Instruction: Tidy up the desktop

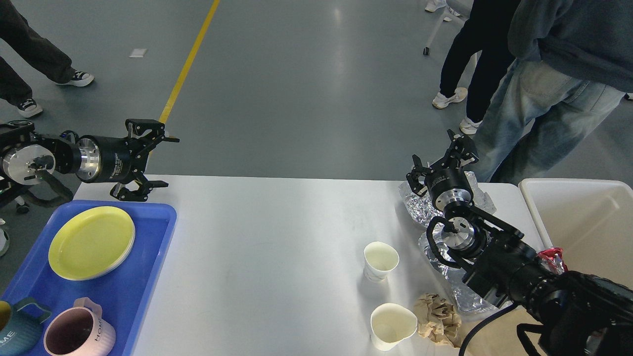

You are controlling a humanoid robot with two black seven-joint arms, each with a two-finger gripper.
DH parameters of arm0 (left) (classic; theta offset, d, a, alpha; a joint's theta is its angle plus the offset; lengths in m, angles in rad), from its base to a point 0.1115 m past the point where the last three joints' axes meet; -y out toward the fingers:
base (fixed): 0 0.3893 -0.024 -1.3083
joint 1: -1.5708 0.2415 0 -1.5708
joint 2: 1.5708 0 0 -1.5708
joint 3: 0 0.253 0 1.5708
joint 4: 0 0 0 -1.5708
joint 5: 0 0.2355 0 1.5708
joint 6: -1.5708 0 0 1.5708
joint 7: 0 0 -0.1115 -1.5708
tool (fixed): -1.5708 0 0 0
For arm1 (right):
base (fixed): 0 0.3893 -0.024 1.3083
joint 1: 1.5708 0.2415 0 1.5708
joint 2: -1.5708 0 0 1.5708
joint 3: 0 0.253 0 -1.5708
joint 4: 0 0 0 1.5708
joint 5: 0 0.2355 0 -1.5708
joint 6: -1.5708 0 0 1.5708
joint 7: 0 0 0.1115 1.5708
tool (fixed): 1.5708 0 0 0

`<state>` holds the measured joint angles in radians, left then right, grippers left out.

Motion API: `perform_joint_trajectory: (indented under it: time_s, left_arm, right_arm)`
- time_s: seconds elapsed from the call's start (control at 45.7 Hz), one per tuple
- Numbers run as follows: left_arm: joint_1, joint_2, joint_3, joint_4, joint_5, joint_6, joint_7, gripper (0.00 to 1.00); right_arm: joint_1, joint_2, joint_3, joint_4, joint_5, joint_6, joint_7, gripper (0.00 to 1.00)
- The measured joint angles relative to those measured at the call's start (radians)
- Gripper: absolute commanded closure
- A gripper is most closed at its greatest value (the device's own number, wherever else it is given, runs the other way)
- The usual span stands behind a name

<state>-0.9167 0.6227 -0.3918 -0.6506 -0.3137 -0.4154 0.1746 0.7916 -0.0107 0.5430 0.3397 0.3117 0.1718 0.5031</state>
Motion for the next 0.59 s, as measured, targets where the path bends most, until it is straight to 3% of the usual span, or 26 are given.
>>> perform_joint_trajectory:
  time_s: [0.175, 0.591]
  left_arm:
    - [0.114, -0.037, -0.317, 0.101, 0.005, 0.003, -0.013, 0.00]
    - [0.167, -0.081, -0.608, 0.135, 0.001, 0.002, -0.010, 0.00]
  right_arm:
    - [0.000, 0.000, 0.000, 0.000, 0.000, 0.000, 0.000, 0.00]
    - [0.000, 0.000, 0.000, 0.001, -0.001, 0.000, 0.000, 0.00]
